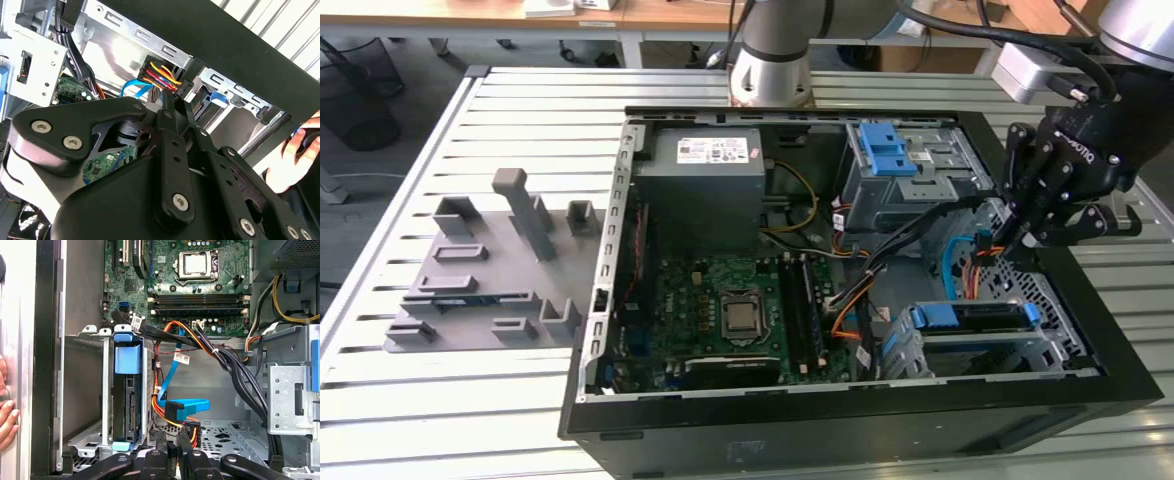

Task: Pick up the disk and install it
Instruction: 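Insert the first disk wire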

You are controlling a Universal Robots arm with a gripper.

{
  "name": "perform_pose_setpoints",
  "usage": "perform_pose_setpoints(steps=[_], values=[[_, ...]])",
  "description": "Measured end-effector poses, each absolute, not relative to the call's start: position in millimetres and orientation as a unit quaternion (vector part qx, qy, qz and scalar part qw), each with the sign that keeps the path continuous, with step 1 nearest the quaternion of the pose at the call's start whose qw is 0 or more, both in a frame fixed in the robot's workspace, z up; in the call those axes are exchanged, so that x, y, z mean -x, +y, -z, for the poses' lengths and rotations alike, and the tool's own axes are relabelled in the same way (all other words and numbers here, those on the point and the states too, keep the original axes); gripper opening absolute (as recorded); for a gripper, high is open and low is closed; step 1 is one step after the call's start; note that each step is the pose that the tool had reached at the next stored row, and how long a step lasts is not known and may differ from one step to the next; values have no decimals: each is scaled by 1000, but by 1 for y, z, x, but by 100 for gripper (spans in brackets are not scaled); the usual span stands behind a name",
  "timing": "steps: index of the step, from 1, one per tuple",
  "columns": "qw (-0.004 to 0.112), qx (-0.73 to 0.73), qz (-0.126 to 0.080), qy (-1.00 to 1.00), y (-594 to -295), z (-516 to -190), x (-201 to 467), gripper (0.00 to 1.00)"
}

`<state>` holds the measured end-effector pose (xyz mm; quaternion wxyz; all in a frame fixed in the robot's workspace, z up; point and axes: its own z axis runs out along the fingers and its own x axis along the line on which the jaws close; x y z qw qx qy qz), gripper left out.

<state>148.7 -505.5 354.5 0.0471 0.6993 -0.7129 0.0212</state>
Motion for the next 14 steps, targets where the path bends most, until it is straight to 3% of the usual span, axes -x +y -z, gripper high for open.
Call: perform_pose_setpoints(steps=[14], values=[[60,-698,-34,-712,-505,-355,-149,22]])
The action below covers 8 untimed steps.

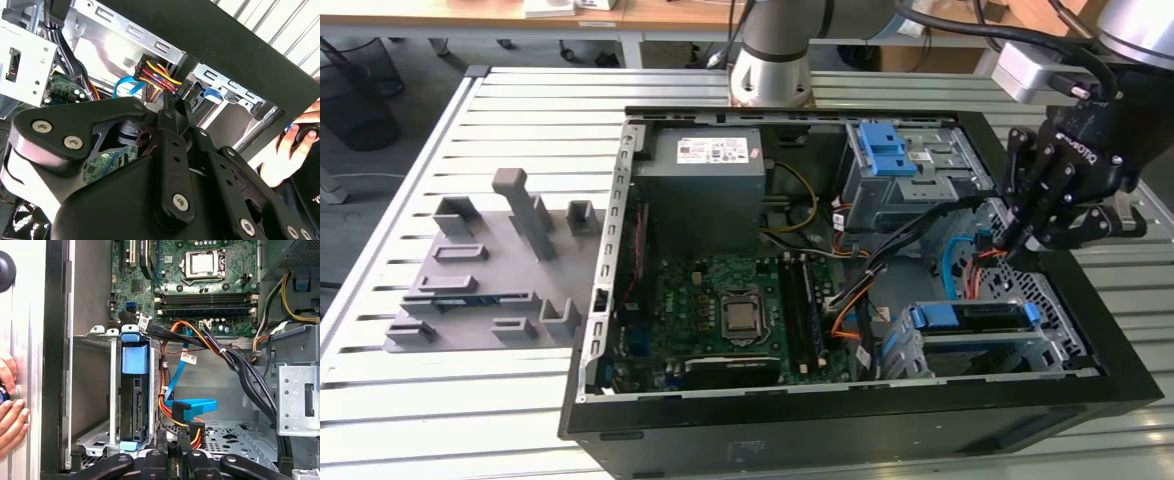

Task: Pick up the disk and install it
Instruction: 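Insert the first disk wire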

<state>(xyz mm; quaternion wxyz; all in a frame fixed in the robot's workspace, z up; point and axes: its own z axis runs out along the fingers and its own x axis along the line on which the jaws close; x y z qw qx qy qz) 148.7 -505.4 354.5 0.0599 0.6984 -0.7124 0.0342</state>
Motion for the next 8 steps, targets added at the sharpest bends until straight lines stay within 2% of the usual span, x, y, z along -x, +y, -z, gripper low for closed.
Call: perform_pose_setpoints(steps=[8], values=[[70,-697,-45,-712,-505,-354,-149,22]])
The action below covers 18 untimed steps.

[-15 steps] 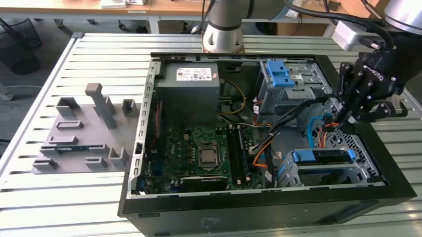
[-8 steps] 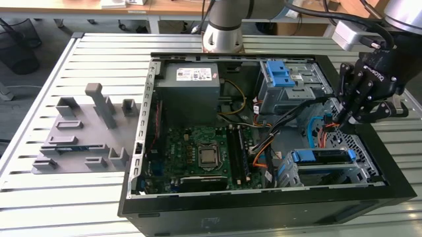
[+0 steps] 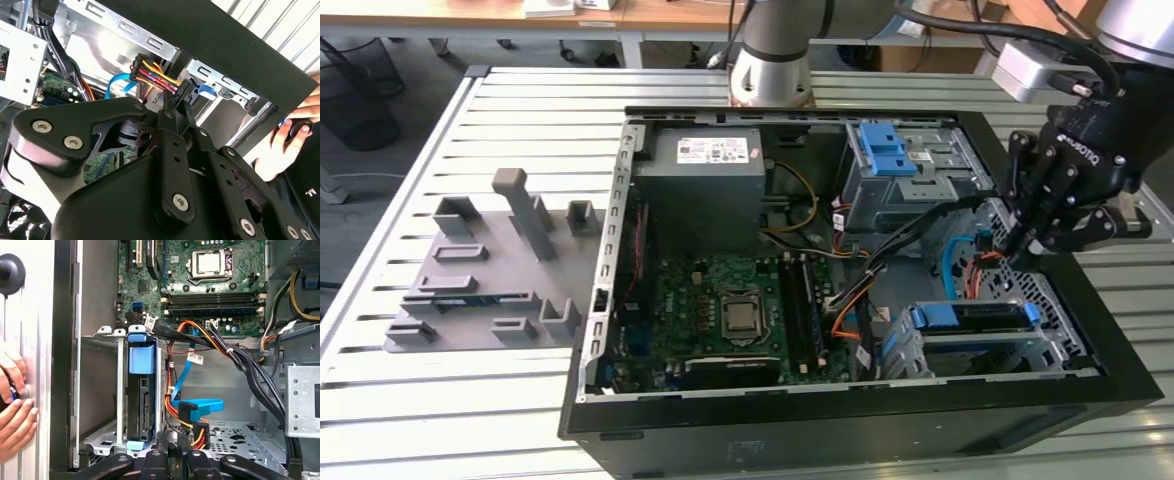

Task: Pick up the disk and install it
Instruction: 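Insert the first disk wire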

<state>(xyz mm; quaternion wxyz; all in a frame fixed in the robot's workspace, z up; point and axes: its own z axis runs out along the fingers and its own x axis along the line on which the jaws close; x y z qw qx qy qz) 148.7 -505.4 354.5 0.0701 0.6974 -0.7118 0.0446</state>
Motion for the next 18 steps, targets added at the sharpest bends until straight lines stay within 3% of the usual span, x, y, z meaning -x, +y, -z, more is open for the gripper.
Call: perform_pose_setpoints(steps=[9,18], values=[[72,-697,-48,-712,-505,-355,-148,16],[58,-696,-59,-713,-509,-353,-138,16]])
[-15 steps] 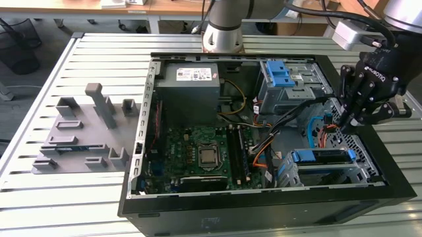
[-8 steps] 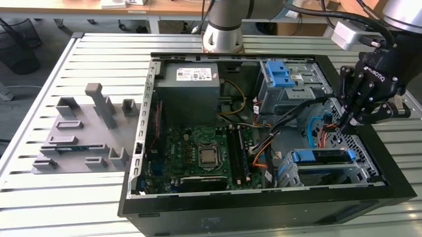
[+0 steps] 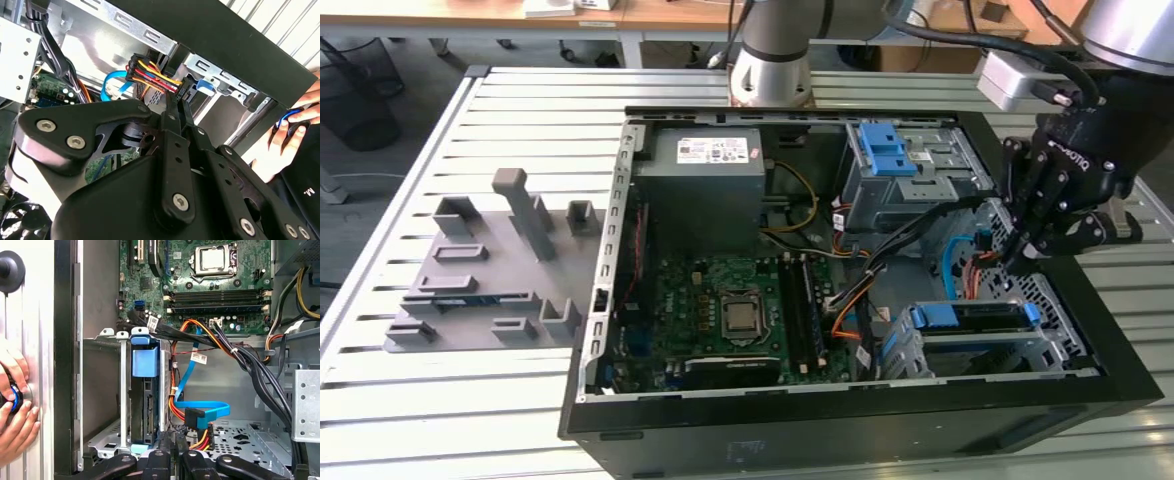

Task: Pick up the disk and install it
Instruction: 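Insert the first disk wire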

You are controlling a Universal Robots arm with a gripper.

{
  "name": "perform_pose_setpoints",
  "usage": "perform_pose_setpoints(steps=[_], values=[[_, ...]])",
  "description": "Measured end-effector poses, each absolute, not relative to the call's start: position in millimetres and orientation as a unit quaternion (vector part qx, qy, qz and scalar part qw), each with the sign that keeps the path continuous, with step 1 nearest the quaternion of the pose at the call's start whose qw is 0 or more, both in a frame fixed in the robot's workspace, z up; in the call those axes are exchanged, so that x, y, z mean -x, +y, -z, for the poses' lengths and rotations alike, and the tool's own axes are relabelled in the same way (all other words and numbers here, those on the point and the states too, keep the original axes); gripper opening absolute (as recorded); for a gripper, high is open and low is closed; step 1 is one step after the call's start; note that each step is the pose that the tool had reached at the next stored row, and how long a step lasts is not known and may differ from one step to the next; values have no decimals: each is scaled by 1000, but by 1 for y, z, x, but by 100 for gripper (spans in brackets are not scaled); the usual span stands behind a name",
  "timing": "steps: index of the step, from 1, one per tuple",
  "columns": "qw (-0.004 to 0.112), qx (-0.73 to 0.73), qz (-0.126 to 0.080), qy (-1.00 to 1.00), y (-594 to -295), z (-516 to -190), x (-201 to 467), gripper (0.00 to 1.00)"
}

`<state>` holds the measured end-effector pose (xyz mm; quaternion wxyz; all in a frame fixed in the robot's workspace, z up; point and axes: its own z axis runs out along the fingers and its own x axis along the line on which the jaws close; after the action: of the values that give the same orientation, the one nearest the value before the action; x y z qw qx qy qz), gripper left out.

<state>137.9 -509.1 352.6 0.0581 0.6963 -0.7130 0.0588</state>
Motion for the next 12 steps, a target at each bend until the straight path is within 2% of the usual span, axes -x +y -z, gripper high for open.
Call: perform_pose_setpoints(steps=[12], values=[[38,-696,-65,-714,-519,-349,-120,16]])
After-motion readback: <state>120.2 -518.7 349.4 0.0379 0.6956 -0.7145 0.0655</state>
